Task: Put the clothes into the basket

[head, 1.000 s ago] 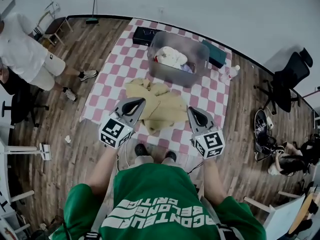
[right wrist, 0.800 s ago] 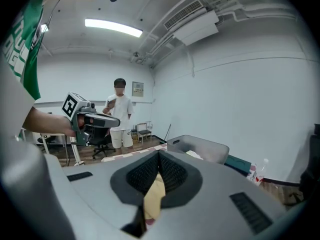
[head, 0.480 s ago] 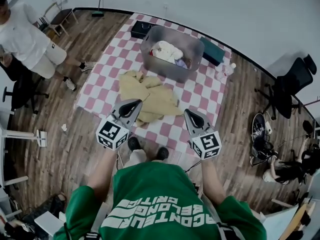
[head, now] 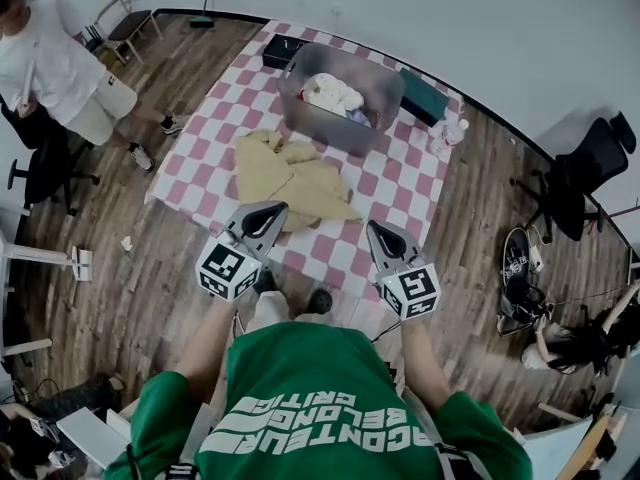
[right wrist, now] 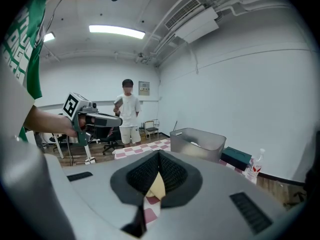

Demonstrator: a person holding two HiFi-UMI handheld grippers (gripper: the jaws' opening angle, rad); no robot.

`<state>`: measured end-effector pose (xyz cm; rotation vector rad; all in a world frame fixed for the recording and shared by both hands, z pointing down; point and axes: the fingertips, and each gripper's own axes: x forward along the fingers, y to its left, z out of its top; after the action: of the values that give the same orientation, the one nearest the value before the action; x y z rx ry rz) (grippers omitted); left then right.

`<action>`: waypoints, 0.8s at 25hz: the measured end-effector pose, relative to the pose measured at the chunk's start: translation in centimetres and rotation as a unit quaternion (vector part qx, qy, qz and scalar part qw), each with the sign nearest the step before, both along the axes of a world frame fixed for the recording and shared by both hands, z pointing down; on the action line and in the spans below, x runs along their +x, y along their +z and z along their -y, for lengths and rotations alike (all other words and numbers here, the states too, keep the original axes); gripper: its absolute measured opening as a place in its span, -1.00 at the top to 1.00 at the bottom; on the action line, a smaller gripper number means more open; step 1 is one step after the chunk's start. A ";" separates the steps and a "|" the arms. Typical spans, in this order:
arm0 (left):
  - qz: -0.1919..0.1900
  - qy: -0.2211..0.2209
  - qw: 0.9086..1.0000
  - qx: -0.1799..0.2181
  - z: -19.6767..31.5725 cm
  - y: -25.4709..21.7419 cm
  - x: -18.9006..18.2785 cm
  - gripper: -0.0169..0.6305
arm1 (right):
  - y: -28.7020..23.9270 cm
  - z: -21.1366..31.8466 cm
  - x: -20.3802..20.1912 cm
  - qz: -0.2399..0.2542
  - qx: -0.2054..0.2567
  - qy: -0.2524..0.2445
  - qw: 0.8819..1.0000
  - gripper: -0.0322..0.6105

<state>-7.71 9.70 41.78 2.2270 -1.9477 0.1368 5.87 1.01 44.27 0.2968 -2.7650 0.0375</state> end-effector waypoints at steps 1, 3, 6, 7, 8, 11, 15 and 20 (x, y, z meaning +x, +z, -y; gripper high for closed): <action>0.000 -0.001 1.000 0.000 -0.2 0.0 0.1 0.94 | 0.0 -0.2 0.1 0.000 0.000 -0.001 1.000 0.88; 0.002 -0.001 1.000 0.001 -0.5 0.0 0.4 0.94 | 0.1 -0.4 0.4 0.000 0.000 -0.003 1.000 0.88; 0.015 -0.006 1.000 -0.001 -0.8 0.4 0.7 0.94 | 0.4 -0.7 0.6 -0.001 0.001 -0.004 1.000 0.88; 0.019 -0.009 1.000 -0.003 -0.8 0.5 0.7 0.94 | 0.5 -0.7 0.7 -0.003 0.000 -0.005 1.000 0.88; 0.020 -0.013 1.000 -0.003 -0.8 0.7 0.7 0.94 | 0.7 -0.7 0.7 -0.004 -0.001 -0.006 1.000 0.88; 0.006 -0.023 1.000 0.001 -1.0 1.0 0.5 0.94 | 1.1 -0.9 0.6 -0.007 -0.004 -0.010 1.000 0.88; 0.006 -0.037 0.999 -0.007 -1.7 2.1 -0.6 0.94 | 2.1 -1.3 -0.1 -0.017 -0.007 -0.020 1.000 0.88; -0.003 -0.064 0.998 -0.023 -3.3 5.2 -4.0 0.94 | 4.8 -2.3 -2.5 -0.046 0.000 -0.041 0.998 0.87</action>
<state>-11.74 13.02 46.93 2.0648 -2.0567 0.1562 3.39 3.32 49.08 0.1789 -2.6824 0.0034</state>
